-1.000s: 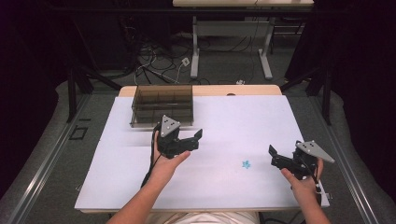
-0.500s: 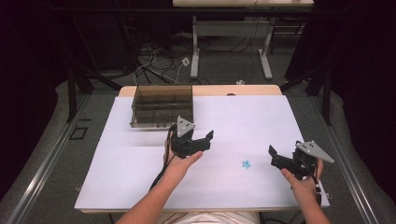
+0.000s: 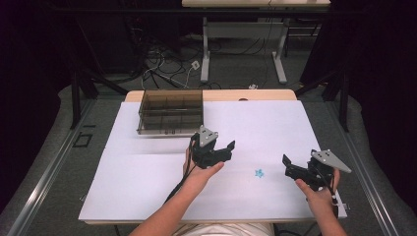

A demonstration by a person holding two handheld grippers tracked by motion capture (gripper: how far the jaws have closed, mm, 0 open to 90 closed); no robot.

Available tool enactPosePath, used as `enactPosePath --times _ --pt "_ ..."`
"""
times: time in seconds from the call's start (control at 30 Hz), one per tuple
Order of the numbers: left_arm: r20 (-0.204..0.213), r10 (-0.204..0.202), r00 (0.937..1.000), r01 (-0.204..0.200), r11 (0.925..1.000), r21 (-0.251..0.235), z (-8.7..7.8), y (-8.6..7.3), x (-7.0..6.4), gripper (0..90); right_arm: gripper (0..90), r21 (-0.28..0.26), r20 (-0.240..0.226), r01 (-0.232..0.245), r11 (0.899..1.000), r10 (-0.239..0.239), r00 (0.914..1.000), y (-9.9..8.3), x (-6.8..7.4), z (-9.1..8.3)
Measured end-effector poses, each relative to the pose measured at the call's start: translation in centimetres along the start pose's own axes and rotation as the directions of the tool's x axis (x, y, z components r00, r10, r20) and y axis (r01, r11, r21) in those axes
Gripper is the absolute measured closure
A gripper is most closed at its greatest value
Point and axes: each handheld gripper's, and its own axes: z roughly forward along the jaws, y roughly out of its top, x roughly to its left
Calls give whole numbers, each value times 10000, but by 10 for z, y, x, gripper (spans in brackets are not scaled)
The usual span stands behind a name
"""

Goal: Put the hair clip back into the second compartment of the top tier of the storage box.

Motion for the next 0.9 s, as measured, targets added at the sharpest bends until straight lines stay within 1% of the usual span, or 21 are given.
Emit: enactPosePath --times 0.1,0.13,0.17,0.2,0.23,0.27,0.37,0.43,0.53,0.57,0.6,0.67,0.7,0.73,0.77,0.8,0.9 --pt "199 -24 9998 22 10000 93 4 0 -4 357 0 42 20 33 10000 -33 10000 0 -1 0" --pt "199 -24 9998 22 10000 93 4 0 -4 356 0 56 -8 27 10000 -27 10000 -1 -1 0" --pt "298 -63 9995 60 9999 100 7 0 -6 357 0 64 -18 1 10000 0 10000 -1 0 0" --pt "298 -63 9995 60 9999 100 7 0 -6 358 0 59 -4 -10 10000 10 10000 -1 0 0" --pt "350 -151 9993 145 9998 150 10 0 -9 358 0 63 -22 12 10000 -12 10000 -1 0 0" --pt "339 -66 9994 58 9997 219 11 -1 -9 358 0 68 -33 30 10000 -30 10000 -1 0 0" --pt "499 -115 9987 95 9992 397 15 -1 -12 361 0 70 -44 7 10000 -7 10000 -1 0 0" --pt "499 -89 9987 68 9991 415 17 -1 -13 361 0 75 -56 17 10000 -16 10000 -1 0 0" --pt "553 -163 9983 136 9987 496 21 -2 -15 361 1 38 -32 11 10000 -11 10000 -2 0 0" --pt "665 -188 9976 149 9981 598 24 -2 -16 361 1 142 -48 14 9999 -14 10000 -2 0 0" --pt "665 -188 9976 149 9981 598 24 -2 -16 361 1 141 -57 12 9999 -11 10000 -2 0 0" --pt "742 -160 9971 112 9979 643 27 -2 -17 361 1 132 3 13 9999 -14 10000 -2 0 0" --pt "779 -19 9970 -33 9978 656 28 -1 -18 361 1 43 -23 -16 10000 16 10000 -2 0 0" --pt "892 -32 9960 -36 9971 761 30 -1 -21 362 1 97 -41 -36 9999 36 10000 -1 -1 0" --pt "892 -32 9960 -36 9971 761 30 -1 -21 362 1 115 -61 -4 9999 5 10000 -1 -1 0" --pt "926 131 9956 -199 9972 723 33 -1 -24 362 1 96 -68 -6 10000 6 10000 -1 -2 -1" --pt "983 94 9951 -167 9971 737 37 -1 -27 366 1 73 -36 -97 9999 98 9999 -1 -2 -1"
